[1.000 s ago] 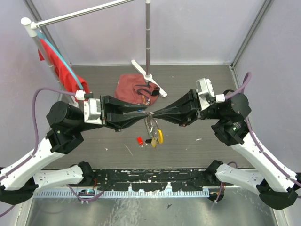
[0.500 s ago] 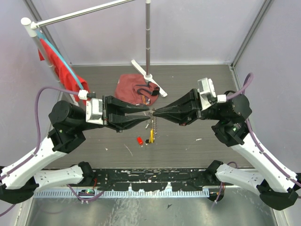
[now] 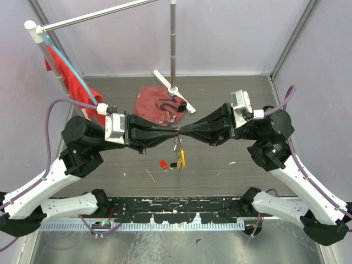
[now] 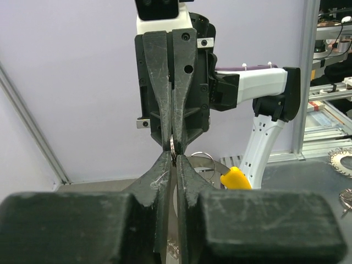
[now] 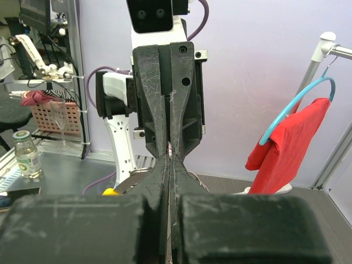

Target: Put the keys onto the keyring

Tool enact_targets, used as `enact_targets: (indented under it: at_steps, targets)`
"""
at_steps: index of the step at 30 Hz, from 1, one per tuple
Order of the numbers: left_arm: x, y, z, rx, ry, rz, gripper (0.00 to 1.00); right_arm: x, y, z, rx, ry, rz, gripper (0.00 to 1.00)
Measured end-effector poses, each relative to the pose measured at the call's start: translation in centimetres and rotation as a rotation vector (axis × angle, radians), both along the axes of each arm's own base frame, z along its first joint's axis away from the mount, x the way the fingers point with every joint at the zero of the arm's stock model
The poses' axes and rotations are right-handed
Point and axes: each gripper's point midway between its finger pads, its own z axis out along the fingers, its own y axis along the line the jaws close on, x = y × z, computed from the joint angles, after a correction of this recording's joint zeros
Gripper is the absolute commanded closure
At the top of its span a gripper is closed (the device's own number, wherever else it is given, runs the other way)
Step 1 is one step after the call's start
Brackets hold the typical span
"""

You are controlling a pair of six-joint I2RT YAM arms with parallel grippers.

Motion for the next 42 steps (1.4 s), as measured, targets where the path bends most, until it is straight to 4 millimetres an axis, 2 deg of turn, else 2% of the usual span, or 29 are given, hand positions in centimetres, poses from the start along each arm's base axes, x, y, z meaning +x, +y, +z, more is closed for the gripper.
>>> enact_targets:
  at_steps: [2, 5, 10, 15, 18, 24, 31, 36, 42]
  targets:
    - [0.1, -0.1, 0.0, 0.0, 0.0, 0.0, 0.88, 0.0, 0.0, -0.1, -0.002, 0.001, -0.001, 0.99]
    - [0.0, -0.1, 0.0, 0.0, 0.002, -0.001, 0.99, 0.1, 0.1, -0.1, -0.003, 0.0, -0.001, 0.99]
    - [0.1, -0.1, 0.0, -0.001, 0.006, 0.001, 1.0, 0.1, 0.1, -0.1, -0.002, -0.01, -0.004, 0.98]
    - [0.3, -0.1, -0.3, 0.013, 0.005, 0.014, 1.0, 0.2, 0.1, -0.4, -0.022, -0.018, -0.009, 0.7]
    - [0.5, -0.2, -1.2, 0.059, 0.003, 0.025, 1.0, 0.4, 0.3, -0.8, -0.068, -0.02, -0.01, 0.64]
    - [0.5, 0.2, -2.1, 0.19, -0.042, 0.036, 1.0, 0.4, 0.0, -1.3, -0.164, -0.04, -0.032, 0.64]
    - [0.4, 1.1, -3.1, 0.357, -0.07, 0.046, 1.0, 0.5, -0.6, -2.9, -0.295, -0.044, -0.054, 0.64]
    - [1.3, 1.1, -5.4, 0.511, -0.036, 0.062, 1.0, 1.1, -0.6, -4.8, -0.365, -0.021, -0.073, 0.64]
    - [2.4, 1.0, -9.0, 0.672, 0.026, 0.085, 1.0, 2.3, 0.4, -6.8, -0.426, 0.019, -0.068, 0.64]
